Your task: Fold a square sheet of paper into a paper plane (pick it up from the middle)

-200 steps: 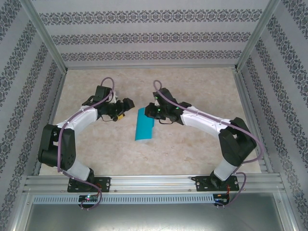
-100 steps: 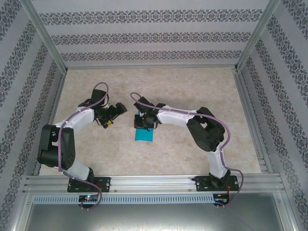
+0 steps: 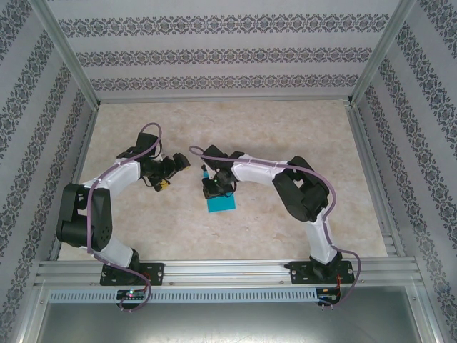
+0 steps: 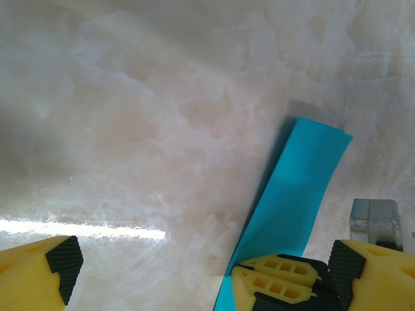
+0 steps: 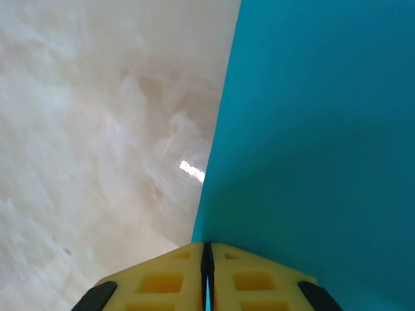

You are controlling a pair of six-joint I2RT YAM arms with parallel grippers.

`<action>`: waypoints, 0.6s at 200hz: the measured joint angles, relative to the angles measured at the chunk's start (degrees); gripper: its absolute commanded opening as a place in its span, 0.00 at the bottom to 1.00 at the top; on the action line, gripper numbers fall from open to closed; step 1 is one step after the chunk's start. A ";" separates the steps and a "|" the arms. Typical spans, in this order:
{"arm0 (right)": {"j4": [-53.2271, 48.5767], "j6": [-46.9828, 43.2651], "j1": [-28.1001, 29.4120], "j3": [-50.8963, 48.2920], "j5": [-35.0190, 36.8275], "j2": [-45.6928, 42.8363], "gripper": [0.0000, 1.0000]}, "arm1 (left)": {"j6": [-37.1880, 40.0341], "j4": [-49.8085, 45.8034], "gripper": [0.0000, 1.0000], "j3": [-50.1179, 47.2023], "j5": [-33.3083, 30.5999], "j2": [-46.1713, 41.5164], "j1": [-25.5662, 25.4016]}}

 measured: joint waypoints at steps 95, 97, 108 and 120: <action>12.46 7.45 -7.76 -18.36 -3.80 -23.74 0.56 | 0.13 5.31 0.75 1.11 8.48 4.48 -6.49; 12.90 7.63 -8.15 -18.84 -3.72 -24.17 0.56 | 0.28 5.33 0.74 1.31 8.63 4.66 -6.86; 14.32 8.92 -9.75 -20.90 -3.39 -25.53 0.57 | 0.37 5.77 0.68 2.54 9.42 5.79 -8.68; 14.93 9.77 -11.58 -22.77 -3.34 -25.83 0.60 | 0.57 6.36 0.62 4.13 10.01 7.21 -10.64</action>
